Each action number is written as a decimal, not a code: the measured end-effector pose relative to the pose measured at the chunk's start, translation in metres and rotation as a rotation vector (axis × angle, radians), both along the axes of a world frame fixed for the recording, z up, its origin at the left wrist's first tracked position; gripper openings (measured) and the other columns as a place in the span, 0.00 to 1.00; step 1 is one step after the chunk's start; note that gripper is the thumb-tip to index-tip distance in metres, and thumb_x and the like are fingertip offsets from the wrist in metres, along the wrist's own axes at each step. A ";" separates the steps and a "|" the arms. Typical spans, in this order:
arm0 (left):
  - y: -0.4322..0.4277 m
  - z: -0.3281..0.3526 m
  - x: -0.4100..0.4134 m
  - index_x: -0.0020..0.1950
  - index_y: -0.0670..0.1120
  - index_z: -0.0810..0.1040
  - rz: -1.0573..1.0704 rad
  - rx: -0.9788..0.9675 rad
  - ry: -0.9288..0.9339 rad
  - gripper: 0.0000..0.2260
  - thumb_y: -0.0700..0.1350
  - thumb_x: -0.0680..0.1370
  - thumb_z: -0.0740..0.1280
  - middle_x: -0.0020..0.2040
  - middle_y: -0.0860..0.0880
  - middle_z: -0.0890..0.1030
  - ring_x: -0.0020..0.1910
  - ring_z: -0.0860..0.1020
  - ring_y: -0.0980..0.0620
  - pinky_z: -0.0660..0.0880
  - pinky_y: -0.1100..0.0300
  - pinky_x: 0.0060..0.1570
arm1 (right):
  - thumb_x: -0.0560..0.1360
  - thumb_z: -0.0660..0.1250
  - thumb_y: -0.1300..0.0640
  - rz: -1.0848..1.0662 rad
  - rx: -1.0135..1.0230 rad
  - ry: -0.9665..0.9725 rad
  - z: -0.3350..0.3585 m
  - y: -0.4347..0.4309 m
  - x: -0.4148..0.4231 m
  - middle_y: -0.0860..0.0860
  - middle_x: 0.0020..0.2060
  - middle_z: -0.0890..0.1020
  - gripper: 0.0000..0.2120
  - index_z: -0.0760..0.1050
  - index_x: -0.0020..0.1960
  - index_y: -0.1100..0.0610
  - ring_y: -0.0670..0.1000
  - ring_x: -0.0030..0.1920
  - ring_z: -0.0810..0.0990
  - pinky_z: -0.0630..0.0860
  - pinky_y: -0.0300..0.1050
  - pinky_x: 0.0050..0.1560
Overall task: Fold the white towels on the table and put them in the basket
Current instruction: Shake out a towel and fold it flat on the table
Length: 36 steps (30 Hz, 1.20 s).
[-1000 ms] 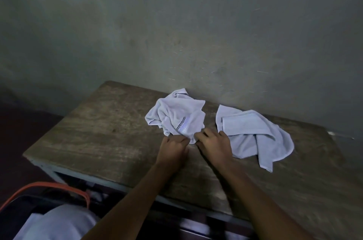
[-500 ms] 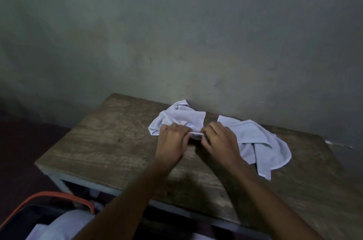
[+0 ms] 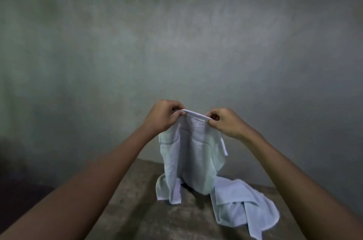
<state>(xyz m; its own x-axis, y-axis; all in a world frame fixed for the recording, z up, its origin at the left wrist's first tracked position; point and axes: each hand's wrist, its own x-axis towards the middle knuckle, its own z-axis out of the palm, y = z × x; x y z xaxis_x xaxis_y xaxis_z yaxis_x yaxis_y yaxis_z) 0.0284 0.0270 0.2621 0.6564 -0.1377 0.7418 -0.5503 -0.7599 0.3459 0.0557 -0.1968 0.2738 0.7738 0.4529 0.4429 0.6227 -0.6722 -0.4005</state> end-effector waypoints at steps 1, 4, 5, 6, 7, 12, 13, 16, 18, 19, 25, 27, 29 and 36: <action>0.001 0.010 -0.003 0.44 0.45 0.84 0.005 -0.001 -0.018 0.06 0.45 0.73 0.68 0.40 0.50 0.85 0.37 0.78 0.57 0.71 0.67 0.39 | 0.74 0.65 0.63 -0.004 -0.017 -0.009 0.008 -0.003 -0.004 0.50 0.40 0.81 0.06 0.81 0.48 0.59 0.48 0.41 0.77 0.69 0.40 0.40; 0.007 0.032 -0.015 0.44 0.43 0.84 0.041 0.012 -0.063 0.03 0.41 0.73 0.71 0.40 0.48 0.84 0.35 0.76 0.58 0.65 0.77 0.36 | 0.75 0.65 0.61 -0.028 -0.077 -0.038 0.025 -0.016 -0.017 0.49 0.40 0.81 0.07 0.81 0.49 0.58 0.47 0.38 0.76 0.68 0.40 0.36; 0.009 0.037 -0.020 0.44 0.43 0.84 0.046 0.030 -0.069 0.03 0.40 0.73 0.71 0.39 0.47 0.84 0.35 0.75 0.57 0.65 0.78 0.35 | 0.76 0.64 0.61 -0.029 -0.084 -0.045 0.029 -0.022 -0.020 0.49 0.39 0.80 0.07 0.81 0.48 0.57 0.45 0.36 0.74 0.67 0.37 0.35; 0.011 0.042 -0.024 0.44 0.42 0.84 0.043 0.060 -0.064 0.03 0.40 0.72 0.72 0.40 0.47 0.84 0.35 0.75 0.57 0.65 0.77 0.35 | 0.76 0.65 0.61 -0.025 -0.084 -0.054 0.034 -0.026 -0.023 0.48 0.38 0.79 0.06 0.81 0.48 0.57 0.43 0.34 0.73 0.67 0.35 0.34; 0.013 0.046 -0.028 0.45 0.42 0.83 0.040 0.109 -0.047 0.03 0.40 0.72 0.72 0.40 0.46 0.84 0.36 0.77 0.56 0.65 0.76 0.35 | 0.76 0.65 0.60 -0.025 -0.086 -0.063 0.038 -0.031 -0.025 0.48 0.37 0.79 0.06 0.81 0.48 0.57 0.42 0.34 0.72 0.66 0.33 0.34; 0.017 0.052 -0.034 0.49 0.40 0.82 0.094 0.441 0.007 0.07 0.39 0.73 0.70 0.46 0.42 0.83 0.46 0.80 0.44 0.64 0.62 0.42 | 0.76 0.67 0.57 -0.121 -0.193 -0.169 0.057 -0.050 -0.022 0.52 0.41 0.81 0.05 0.80 0.48 0.57 0.51 0.43 0.77 0.70 0.45 0.44; 0.017 0.051 -0.033 0.50 0.39 0.82 0.110 0.459 0.030 0.07 0.39 0.73 0.70 0.47 0.41 0.83 0.47 0.79 0.43 0.63 0.62 0.42 | 0.75 0.67 0.56 -0.141 -0.182 -0.178 0.060 -0.054 -0.022 0.50 0.41 0.81 0.03 0.79 0.47 0.54 0.50 0.44 0.77 0.71 0.46 0.47; 0.023 0.050 -0.034 0.50 0.40 0.81 0.181 0.480 0.138 0.06 0.40 0.74 0.68 0.47 0.41 0.82 0.48 0.78 0.42 0.64 0.60 0.41 | 0.74 0.68 0.55 -0.162 -0.166 -0.185 0.064 -0.068 -0.022 0.47 0.41 0.79 0.03 0.75 0.44 0.48 0.48 0.45 0.76 0.70 0.47 0.51; 0.030 0.049 -0.034 0.48 0.41 0.80 0.210 0.488 0.187 0.05 0.40 0.74 0.68 0.47 0.41 0.82 0.47 0.78 0.42 0.68 0.58 0.42 | 0.74 0.67 0.57 -0.175 -0.177 -0.187 0.065 -0.076 -0.022 0.46 0.41 0.78 0.05 0.73 0.44 0.48 0.48 0.45 0.75 0.69 0.46 0.49; 0.033 0.049 -0.035 0.48 0.40 0.81 0.214 0.479 0.183 0.05 0.39 0.74 0.68 0.46 0.41 0.82 0.46 0.78 0.42 0.69 0.57 0.42 | 0.74 0.67 0.58 -0.167 -0.173 -0.191 0.065 -0.078 -0.022 0.47 0.41 0.78 0.06 0.73 0.43 0.48 0.49 0.45 0.75 0.68 0.44 0.47; 0.039 0.062 -0.044 0.47 0.39 0.83 0.213 0.401 0.069 0.06 0.37 0.73 0.69 0.45 0.40 0.84 0.44 0.81 0.44 0.65 0.61 0.39 | 0.75 0.66 0.63 -0.143 -0.335 -0.060 0.067 -0.085 -0.026 0.53 0.43 0.79 0.03 0.77 0.48 0.59 0.53 0.45 0.76 0.67 0.43 0.41; 0.046 0.068 -0.047 0.47 0.39 0.83 0.233 0.388 0.065 0.05 0.37 0.73 0.70 0.44 0.40 0.84 0.43 0.81 0.45 0.64 0.62 0.37 | 0.74 0.65 0.63 -0.173 -0.500 -0.043 0.072 -0.085 -0.027 0.56 0.42 0.79 0.01 0.76 0.45 0.59 0.53 0.44 0.76 0.67 0.44 0.40; 0.050 0.080 -0.049 0.47 0.39 0.83 0.252 0.380 0.040 0.06 0.38 0.73 0.70 0.44 0.40 0.84 0.43 0.80 0.44 0.63 0.62 0.37 | 0.75 0.65 0.62 -0.215 -0.573 -0.064 0.087 -0.084 -0.031 0.59 0.40 0.77 0.04 0.75 0.44 0.62 0.52 0.41 0.73 0.63 0.43 0.38; 0.051 0.172 -0.051 0.48 0.38 0.83 0.322 0.133 -0.238 0.06 0.38 0.73 0.69 0.44 0.39 0.83 0.45 0.80 0.44 0.64 0.62 0.38 | 0.76 0.65 0.61 -0.270 -0.212 -0.309 0.187 -0.083 -0.047 0.54 0.32 0.78 0.10 0.76 0.37 0.59 0.55 0.35 0.73 0.65 0.44 0.36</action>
<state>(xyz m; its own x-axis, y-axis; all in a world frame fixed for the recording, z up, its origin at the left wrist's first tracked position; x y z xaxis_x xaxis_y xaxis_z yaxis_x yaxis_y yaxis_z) -0.0231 0.0779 0.4346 0.4942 -0.0578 0.8675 -0.3298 -0.9357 0.1256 0.0090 -0.2802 0.4610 0.7227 0.3588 0.5907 0.4825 -0.8739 -0.0594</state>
